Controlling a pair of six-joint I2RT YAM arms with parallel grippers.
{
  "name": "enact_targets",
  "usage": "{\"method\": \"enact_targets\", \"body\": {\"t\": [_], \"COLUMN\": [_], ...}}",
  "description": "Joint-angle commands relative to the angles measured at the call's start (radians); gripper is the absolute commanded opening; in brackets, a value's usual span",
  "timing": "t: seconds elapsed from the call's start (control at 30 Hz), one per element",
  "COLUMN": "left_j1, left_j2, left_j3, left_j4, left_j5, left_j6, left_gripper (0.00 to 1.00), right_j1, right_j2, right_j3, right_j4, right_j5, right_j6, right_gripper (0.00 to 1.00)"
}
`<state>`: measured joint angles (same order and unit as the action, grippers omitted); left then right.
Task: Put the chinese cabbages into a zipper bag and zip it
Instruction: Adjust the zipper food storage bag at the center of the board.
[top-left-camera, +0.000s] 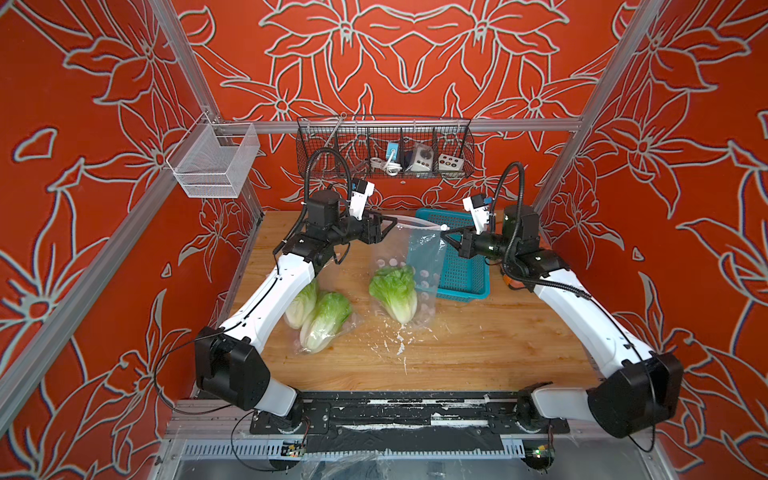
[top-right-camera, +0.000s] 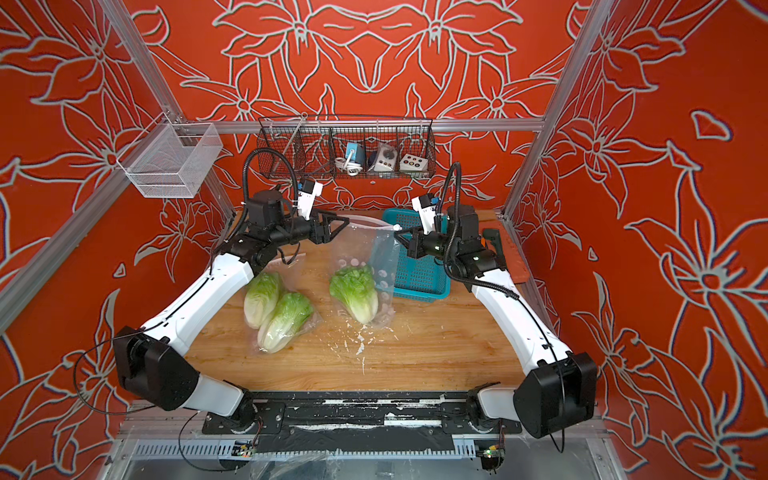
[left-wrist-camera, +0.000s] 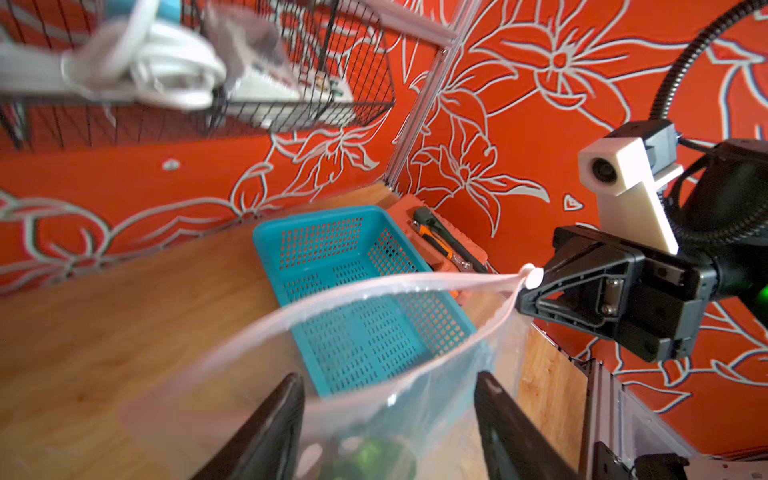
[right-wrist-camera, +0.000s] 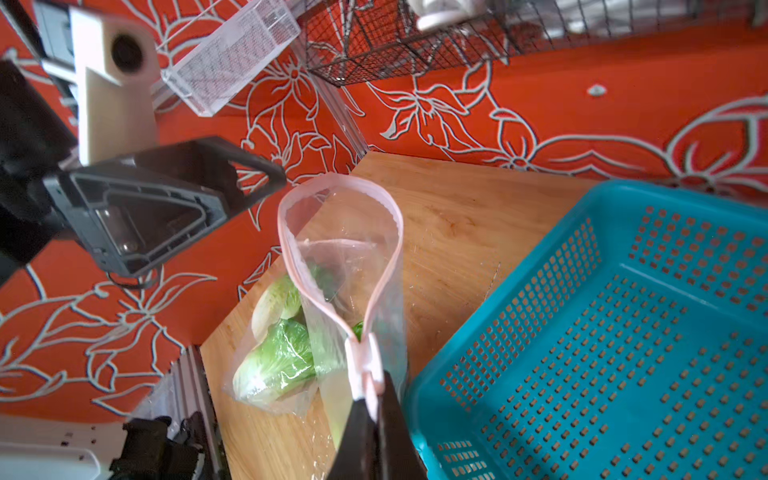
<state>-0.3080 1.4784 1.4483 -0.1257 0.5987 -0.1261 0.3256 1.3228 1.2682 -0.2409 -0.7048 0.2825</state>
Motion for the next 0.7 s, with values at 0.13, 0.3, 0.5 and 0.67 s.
{"method": "enact_targets", "body": {"t": [0.13, 0.3, 0.5, 0.67], "left_j1": [-0.081, -0.153, -0.207, -0.207], "left_j2": [0.091, 0.221, 0.335, 0.385], "left_j3": [0.192, 0.309, 0.432, 0.492], "left_j4": [-0.132, -0.227, -0.351, -0.398], "left_j5": [0.166, 0.242, 0.204, 0.242], "left_j6": [0.226, 0.306, 0.407, 0.431], "left_gripper": [0.70, 0.71, 0.68, 0.58], "right_j1": [0.010, 0.008, 0.009, 0.009], "right_j2": [-0.029, 0.004, 0.006, 0.007], "right_j3": [0.071, 0.081, 0.067, 0.060], "right_j4": [-0.227, -0.206, -0.191, -0.193], "right_j5": [-0.015, -0.056, -0.118, -0.122], "right_j6": [-0.396, -0.416, -0.412, -0.414], "right_gripper": [0.00, 0.00, 0.00, 0.00]}}
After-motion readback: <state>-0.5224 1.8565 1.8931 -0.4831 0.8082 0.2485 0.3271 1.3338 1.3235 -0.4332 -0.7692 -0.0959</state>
